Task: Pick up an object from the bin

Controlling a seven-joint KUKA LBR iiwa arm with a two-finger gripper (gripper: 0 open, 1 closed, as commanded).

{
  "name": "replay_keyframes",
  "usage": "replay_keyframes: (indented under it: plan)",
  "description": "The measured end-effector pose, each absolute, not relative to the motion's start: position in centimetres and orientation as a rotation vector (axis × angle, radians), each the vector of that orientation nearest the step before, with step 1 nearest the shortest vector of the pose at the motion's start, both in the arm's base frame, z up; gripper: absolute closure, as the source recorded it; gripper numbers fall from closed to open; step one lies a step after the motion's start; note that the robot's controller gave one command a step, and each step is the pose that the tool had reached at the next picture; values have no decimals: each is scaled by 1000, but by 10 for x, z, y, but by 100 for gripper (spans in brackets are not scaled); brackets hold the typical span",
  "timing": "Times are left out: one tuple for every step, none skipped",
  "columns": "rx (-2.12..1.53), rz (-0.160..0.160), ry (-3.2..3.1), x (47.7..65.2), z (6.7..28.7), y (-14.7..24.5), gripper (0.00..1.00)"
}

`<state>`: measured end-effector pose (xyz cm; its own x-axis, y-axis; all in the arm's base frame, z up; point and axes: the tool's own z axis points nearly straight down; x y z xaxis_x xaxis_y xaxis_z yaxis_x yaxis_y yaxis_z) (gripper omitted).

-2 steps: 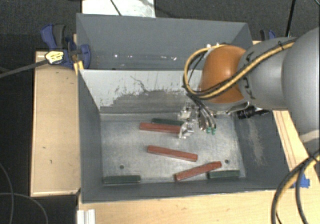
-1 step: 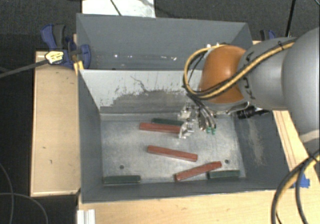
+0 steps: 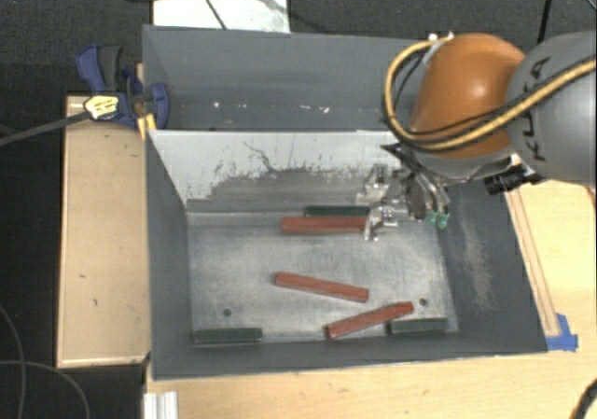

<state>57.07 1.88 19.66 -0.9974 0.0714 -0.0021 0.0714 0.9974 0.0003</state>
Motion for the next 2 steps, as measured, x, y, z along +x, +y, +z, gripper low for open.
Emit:
replay_keyframes:
  plan:
    - [113,1,3138,571,197,19,100]
    - [-47,0,3142,576,232,14,100]
